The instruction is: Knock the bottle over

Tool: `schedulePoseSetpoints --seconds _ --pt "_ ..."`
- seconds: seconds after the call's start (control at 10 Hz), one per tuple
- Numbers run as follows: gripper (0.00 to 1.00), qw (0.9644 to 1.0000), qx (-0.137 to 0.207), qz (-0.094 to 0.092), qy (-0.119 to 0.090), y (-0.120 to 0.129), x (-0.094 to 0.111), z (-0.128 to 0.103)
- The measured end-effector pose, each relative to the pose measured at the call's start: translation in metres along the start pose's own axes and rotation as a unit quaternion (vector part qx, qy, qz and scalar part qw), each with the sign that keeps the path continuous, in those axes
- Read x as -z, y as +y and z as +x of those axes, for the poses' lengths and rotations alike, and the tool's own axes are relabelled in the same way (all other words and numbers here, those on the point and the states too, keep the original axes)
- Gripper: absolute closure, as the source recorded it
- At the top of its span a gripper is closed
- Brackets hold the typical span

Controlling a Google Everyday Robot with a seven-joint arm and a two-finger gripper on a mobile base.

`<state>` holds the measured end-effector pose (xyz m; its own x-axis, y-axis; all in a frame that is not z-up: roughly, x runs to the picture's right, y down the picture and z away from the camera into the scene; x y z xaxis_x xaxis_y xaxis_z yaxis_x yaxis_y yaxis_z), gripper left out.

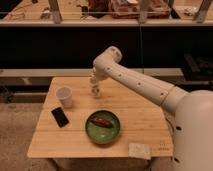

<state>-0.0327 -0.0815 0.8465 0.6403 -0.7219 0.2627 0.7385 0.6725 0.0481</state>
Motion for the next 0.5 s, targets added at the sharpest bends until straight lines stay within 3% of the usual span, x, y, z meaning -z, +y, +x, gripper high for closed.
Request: schedulePoseSetpoints --seconds 0.2,0.5 --pt "0.76 1.0000 -0.002 0.001 0.000 0.001 0.001 0.002" --pt "0.50 0.9989 -0.046 0.000 -0.006 0.014 0.002 0.022"
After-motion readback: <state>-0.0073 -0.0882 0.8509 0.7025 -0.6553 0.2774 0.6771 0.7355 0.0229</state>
